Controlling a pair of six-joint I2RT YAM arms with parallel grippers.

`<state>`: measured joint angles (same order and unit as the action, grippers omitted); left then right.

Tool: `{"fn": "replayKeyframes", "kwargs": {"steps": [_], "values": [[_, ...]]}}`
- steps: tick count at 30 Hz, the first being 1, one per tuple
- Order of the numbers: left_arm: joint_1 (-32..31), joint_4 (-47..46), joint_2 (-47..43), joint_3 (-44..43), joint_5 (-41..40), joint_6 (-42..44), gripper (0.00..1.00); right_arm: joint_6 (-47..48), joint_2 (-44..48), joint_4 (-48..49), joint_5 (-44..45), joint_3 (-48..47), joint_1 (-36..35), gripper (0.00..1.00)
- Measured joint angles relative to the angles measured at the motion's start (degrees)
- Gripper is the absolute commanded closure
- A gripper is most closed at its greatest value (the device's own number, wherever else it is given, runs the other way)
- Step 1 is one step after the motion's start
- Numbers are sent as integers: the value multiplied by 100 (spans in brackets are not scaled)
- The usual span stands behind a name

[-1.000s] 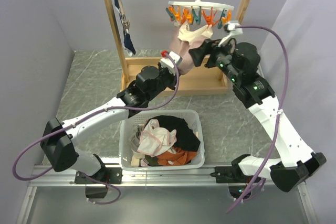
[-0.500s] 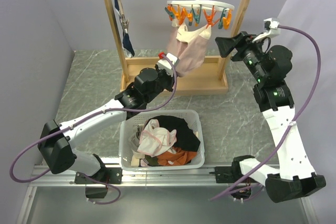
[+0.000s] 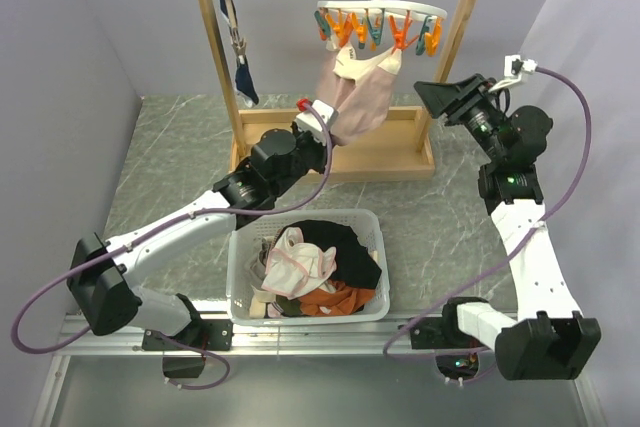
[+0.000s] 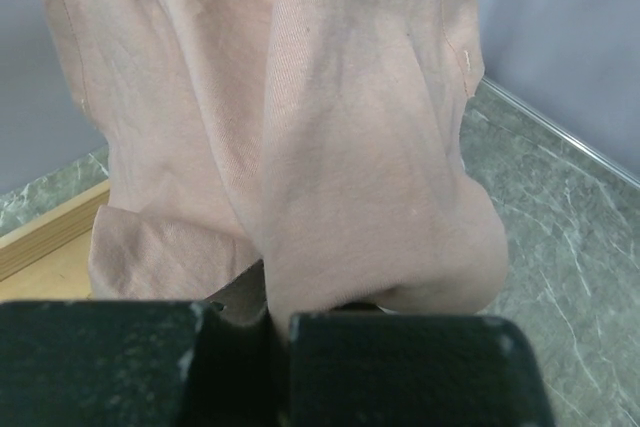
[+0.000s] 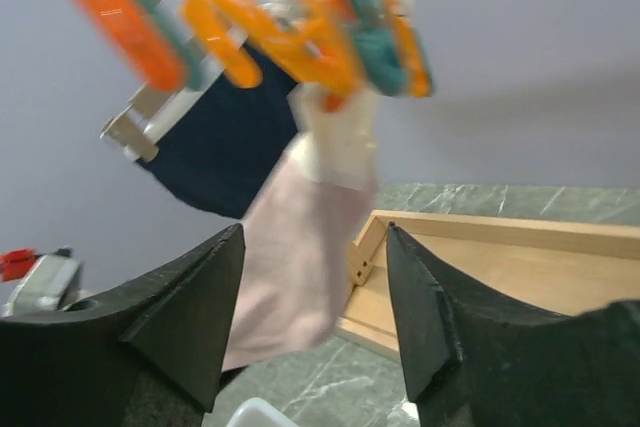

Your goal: Remove the underwear clipped to the hanger

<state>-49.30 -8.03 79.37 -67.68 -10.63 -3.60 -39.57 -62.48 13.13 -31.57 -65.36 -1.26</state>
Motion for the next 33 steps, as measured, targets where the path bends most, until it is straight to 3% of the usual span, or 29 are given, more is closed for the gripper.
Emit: {"fn": "replayKeyframes", "kwargs": {"steps": [6,14,20,26,33], "values": [[173,229,-286,0,179,-144,100,-726,-223,772,-267,614,487,39],[1241,247,-1191,181,1174,-1187,100,-1202,-699,1690,-426,682,525,39],[1633,186,-1318,437,1858,-1766,99,-1235,-1722,1508,-153,-358,527,39],[1687,219,-1274,479,2146,-1996,100,-938,-1969,872,553,-1128,529,38],[1687,131,-883,476,2450,-2074,99,-975,-2273,955,431,-1858,527,39]]}}
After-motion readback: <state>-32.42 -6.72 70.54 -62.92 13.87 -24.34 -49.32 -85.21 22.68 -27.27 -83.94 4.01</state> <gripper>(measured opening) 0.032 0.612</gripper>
